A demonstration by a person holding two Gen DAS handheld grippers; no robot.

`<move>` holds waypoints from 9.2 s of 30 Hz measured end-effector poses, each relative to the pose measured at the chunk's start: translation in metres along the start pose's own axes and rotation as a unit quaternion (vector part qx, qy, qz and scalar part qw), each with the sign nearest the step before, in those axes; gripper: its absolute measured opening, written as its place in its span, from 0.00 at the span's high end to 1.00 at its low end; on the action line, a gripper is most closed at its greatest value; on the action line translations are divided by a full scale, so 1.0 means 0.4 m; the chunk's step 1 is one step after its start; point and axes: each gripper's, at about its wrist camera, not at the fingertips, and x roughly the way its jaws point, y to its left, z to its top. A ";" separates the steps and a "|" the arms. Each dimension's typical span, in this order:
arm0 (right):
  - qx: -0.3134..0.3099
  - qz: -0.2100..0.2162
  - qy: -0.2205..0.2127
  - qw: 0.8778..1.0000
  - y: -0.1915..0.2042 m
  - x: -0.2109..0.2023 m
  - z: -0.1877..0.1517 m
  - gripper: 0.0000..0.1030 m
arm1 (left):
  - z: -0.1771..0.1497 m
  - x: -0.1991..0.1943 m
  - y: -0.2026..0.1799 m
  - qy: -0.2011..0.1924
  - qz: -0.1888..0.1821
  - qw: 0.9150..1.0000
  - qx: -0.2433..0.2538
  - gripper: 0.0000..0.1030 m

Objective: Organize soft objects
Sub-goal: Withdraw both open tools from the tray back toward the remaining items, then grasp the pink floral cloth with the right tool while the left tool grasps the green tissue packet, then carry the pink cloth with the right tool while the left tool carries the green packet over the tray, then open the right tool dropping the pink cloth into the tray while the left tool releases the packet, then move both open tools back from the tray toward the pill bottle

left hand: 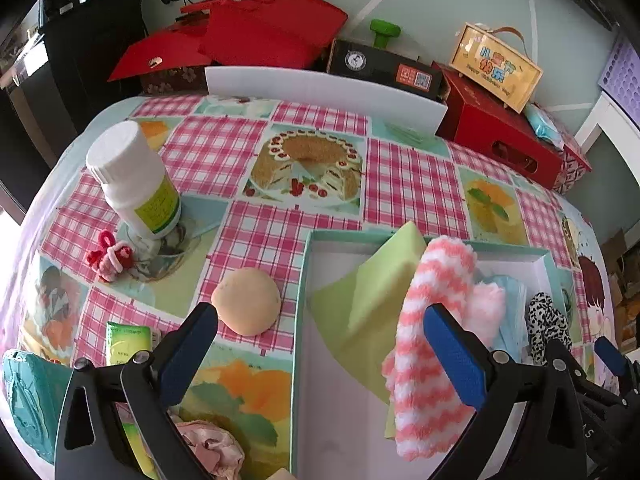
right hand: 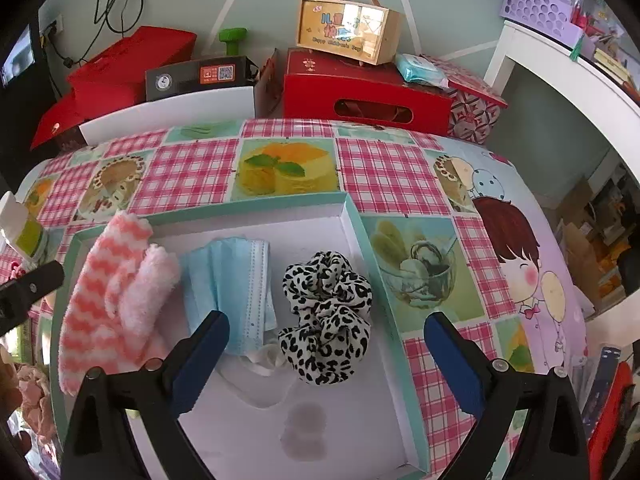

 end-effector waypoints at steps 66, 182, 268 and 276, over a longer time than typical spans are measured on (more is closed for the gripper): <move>-0.230 0.245 0.017 0.942 0.559 -0.139 -0.127 0.04 | 0.020 -0.105 0.454 0.115 0.009 0.993 -0.022 0.01; 0.057 0.148 -0.092 0.983 -0.077 -0.211 -0.010 0.85 | -0.061 -0.197 0.003 0.057 -0.131 0.988 0.062 0.48; -0.018 0.043 0.049 0.998 0.030 -0.039 -0.090 0.12 | -0.132 -0.098 0.052 0.062 -0.019 0.997 0.036 0.03; -0.025 0.044 0.050 0.997 0.035 -0.041 -0.090 0.12 | -0.132 -0.106 0.055 0.058 -0.028 0.997 0.030 0.03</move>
